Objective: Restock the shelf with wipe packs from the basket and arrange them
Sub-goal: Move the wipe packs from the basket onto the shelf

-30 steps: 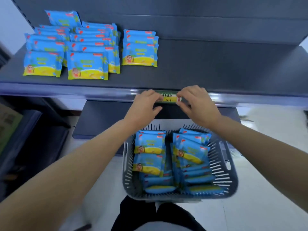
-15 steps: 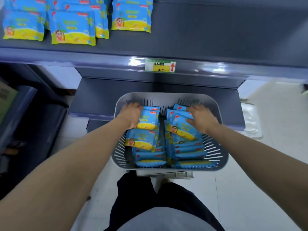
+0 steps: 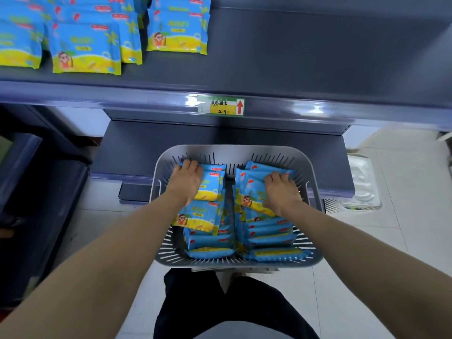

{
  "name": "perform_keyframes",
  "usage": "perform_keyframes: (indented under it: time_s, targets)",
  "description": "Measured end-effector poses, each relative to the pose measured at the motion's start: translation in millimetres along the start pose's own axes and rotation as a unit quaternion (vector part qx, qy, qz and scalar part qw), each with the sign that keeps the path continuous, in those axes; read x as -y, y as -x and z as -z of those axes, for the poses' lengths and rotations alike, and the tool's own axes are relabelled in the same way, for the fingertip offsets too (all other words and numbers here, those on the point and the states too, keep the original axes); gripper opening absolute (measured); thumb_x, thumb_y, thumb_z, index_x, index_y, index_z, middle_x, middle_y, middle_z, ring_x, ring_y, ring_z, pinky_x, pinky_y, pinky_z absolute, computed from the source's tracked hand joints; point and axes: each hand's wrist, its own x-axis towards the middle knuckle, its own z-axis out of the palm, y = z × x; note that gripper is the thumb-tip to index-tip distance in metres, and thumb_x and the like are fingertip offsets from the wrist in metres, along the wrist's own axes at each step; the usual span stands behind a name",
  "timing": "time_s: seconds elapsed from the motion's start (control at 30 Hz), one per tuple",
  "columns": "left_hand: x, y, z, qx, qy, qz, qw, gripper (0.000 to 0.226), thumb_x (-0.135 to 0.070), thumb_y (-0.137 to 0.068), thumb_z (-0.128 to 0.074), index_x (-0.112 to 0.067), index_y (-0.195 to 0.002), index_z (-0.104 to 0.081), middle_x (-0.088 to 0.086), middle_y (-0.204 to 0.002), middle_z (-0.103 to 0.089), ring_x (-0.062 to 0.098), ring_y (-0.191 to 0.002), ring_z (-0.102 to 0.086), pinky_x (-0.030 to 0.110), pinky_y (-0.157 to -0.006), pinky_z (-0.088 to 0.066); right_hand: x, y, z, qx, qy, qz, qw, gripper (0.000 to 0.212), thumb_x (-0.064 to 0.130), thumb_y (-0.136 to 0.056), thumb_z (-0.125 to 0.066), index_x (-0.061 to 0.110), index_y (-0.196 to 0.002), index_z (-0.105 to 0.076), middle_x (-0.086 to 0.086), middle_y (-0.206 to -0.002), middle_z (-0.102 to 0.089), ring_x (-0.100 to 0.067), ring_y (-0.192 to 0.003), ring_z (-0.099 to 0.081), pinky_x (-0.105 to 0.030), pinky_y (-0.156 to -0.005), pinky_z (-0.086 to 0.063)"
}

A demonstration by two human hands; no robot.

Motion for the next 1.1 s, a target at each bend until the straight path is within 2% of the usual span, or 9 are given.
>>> perform_keyframes:
  time_s: [0.2, 0.3, 0.37, 0.47, 0.53, 0.67, 0.87, 0.97, 1.1]
  targets:
    - [0.2, 3.4, 10.0, 0.017, 0.009, 0.021, 1.000, 0.059, -0.008, -0.076, -0.065, -0.006, -0.127, -0.034, 0.013, -0.125, -0.045, 0.029, -0.115, -0.043, 0.037, -0.093, -0.036, 2.7, -1.0, -1.1, -0.011, 0.009, -0.007, 1.000, 0.049, 0.013, -0.085, -0.057, 0.006, -0.130, -0.040, -0.016, -0.131, -0.044, -0.035, -0.124, -0.040, -0.046, -0.105, -0.033]
    - [1.5, 6.8, 25.5, 0.072, 0.103, 0.006, 0.992, 0.055, -0.001, -0.081, -0.058, -0.004, -0.129, -0.032, 0.014, -0.108, -0.061, 0.033, -0.099, -0.058, 0.039, -0.082, -0.041, 3.0, 1.8, 8.1, 0.013, -0.031, 0.005, 0.999, 0.033, 0.012, -0.086, -0.053, 0.012, -0.118, -0.046, -0.010, -0.114, -0.059, -0.030, -0.112, -0.052, -0.045, -0.101, -0.032]
    - [4.7, 9.0, 42.0, 0.083, 0.178, -0.003, 0.981, 0.041, -0.007, -0.084, -0.059, -0.005, -0.120, -0.039, 0.015, -0.099, -0.063, 0.035, -0.092, -0.061, 0.037, -0.073, -0.044, 2.3, 4.4, 24.4, 0.008, -0.066, 0.017, 0.998, 0.029, 0.009, -0.085, -0.050, 0.013, -0.114, -0.045, -0.006, -0.105, -0.062, -0.030, -0.102, -0.057, -0.044, -0.097, -0.033]
    - [17.0, 13.9, 79.8, 0.077, 0.242, -0.015, 0.967, 0.033, -0.017, -0.076, -0.069, -0.008, -0.103, -0.053, 0.009, -0.099, -0.063, 0.030, -0.090, -0.059, 0.032, -0.067, -0.041, -3.8, 8.5, 74.9, -0.036, -0.139, 0.048, 0.988, 0.020, 0.007, -0.083, -0.051, 0.017, -0.096, -0.041, -0.003, -0.089, -0.055, -0.031, -0.092, -0.056, -0.041, -0.083, -0.037]
    - [30.5, 17.5, 107.7, 0.058, 0.279, -0.020, 0.958, 0.031, -0.019, -0.070, -0.073, -0.012, -0.095, -0.056, 0.005, -0.092, -0.062, 0.026, -0.081, -0.057, 0.030, -0.063, -0.041, -10.2, 11.5, 120.6, -0.075, -0.165, 0.065, 0.981, 0.023, 0.007, -0.078, -0.055, 0.020, -0.086, -0.038, 0.001, -0.081, -0.051, -0.029, -0.080, -0.051, -0.036, -0.072, -0.034]
    - [70.0, 25.0, 158.5, -0.011, 0.316, -0.020, 0.949, 0.030, -0.021, -0.067, -0.075, -0.015, -0.091, -0.058, 0.001, -0.082, -0.056, 0.021, -0.071, -0.050, 0.028, -0.053, -0.031, -17.6, 19.0, 215.2, -0.178, -0.181, 0.086, 0.963, 0.029, 0.012, -0.072, -0.066, 0.020, -0.078, -0.039, 0.000, -0.076, -0.051, -0.027, -0.074, -0.047, -0.032, -0.064, -0.033]
    - [130.2, 29.4, 212.5, -0.128, 0.348, 0.010, 0.929, 0.030, -0.021, -0.070, -0.078, -0.017, -0.091, -0.057, -0.002, -0.085, -0.056, 0.020, -0.078, -0.054, 0.028, -0.063, -0.038, 8.5, -24.8, 314.7, -0.283, -0.247, 0.091, 0.922, 0.031, 0.010, -0.072, -0.070, 0.018, -0.086, -0.044, -0.003, -0.089, -0.055, -0.027, -0.082, -0.048, -0.037, -0.076, -0.040]
    - [153.8, 29.3, 222.7, -0.163, 0.354, 0.012, 0.921, 0.030, -0.020, -0.071, -0.077, -0.020, -0.090, -0.054, -0.006, -0.084, -0.055, 0.020, -0.076, -0.053, 0.027, -0.059, -0.034, 30.4, -65.2, 333.3, -0.250, -0.249, 0.100, 0.930, 0.034, 0.012, -0.072, -0.075, 0.018, -0.086, -0.044, 0.000, -0.091, -0.050, -0.023, -0.083, -0.044, -0.033, -0.073, -0.037]
    - [182.2, 18.2, 220.8, -0.179, 0.355, 0.024, 0.917, 0.038, -0.017, -0.072, -0.076, -0.018, -0.095, -0.045, -0.008, -0.085, -0.051, 0.019, -0.074, -0.048, 0.027, -0.061, -0.032, 56.3, -121.0, 337.3, -0.169, -0.221, 0.096, 0.956, 0.038, 0.020, -0.073, -0.078, 0.017, -0.103, -0.055, 0.000, -0.107, -0.051, -0.023, -0.101, -0.048, -0.039, -0.093, -0.042]
